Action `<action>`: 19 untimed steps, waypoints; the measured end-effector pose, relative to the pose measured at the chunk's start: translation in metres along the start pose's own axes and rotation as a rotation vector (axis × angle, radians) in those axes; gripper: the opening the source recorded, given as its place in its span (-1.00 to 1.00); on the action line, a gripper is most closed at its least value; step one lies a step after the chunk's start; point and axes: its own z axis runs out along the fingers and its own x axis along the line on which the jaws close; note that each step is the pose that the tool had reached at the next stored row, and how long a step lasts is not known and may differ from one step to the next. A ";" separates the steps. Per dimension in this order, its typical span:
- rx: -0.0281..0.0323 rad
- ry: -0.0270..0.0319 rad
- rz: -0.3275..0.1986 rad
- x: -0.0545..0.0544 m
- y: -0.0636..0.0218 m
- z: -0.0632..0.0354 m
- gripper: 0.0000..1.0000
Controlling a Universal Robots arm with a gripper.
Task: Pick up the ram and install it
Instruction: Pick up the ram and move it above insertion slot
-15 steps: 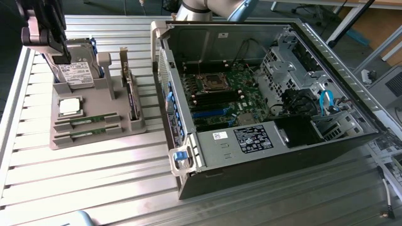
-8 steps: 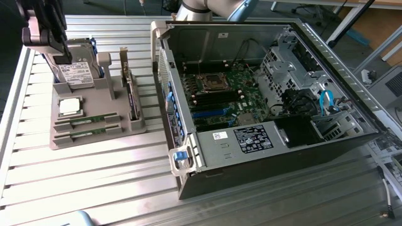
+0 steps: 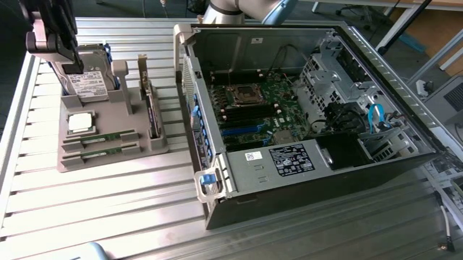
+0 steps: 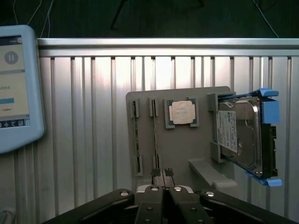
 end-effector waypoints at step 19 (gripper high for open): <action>-0.0003 0.0003 -0.030 0.000 0.0000 0.0034 -0.79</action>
